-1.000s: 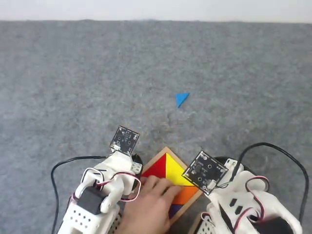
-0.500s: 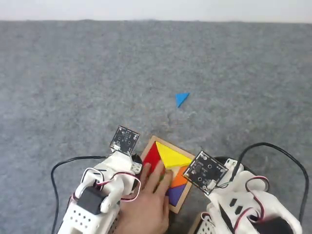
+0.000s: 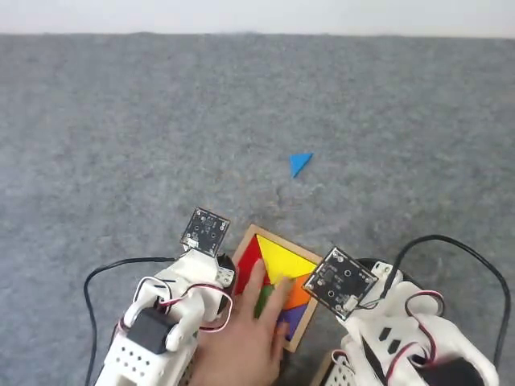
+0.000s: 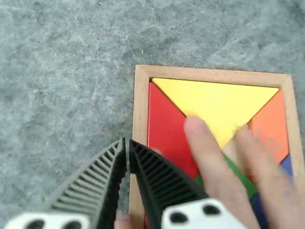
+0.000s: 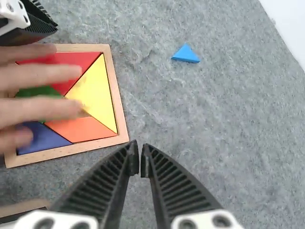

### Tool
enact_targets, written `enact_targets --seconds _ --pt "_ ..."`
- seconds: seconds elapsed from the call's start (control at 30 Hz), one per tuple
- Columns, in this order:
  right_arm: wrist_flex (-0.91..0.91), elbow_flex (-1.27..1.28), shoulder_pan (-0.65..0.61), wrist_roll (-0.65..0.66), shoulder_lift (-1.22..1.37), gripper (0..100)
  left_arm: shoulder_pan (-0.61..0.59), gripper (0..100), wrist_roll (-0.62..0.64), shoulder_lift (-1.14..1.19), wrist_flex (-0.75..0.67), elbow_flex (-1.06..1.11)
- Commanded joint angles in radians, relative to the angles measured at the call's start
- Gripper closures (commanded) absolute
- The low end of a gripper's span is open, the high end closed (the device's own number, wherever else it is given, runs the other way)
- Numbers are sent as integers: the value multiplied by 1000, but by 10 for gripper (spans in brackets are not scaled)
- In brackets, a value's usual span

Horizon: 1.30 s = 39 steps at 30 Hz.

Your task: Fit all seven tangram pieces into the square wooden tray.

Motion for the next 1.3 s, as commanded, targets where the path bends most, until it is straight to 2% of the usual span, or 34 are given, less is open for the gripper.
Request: enact_targets --seconds 0.0,0.53,0.73,1.03,1.1,1.27 --pt "-30 0 -7 -11 -8 991 6 986 0 -20 6 -10" --pt "-56 0 4 -37 15 991 6 986 0 -20 6 -10" --pt "-94 -11 81 -43 180 990 6 986 0 -20 6 -10" --pt "-176 -32 90 -135 266 990 6 986 0 -18 5 -10" --pt "-209 -34 90 -178 331 990 6 986 0 -18 5 -10" --pt "-312 -37 82 -186 549 990 6 986 0 -18 5 -10"
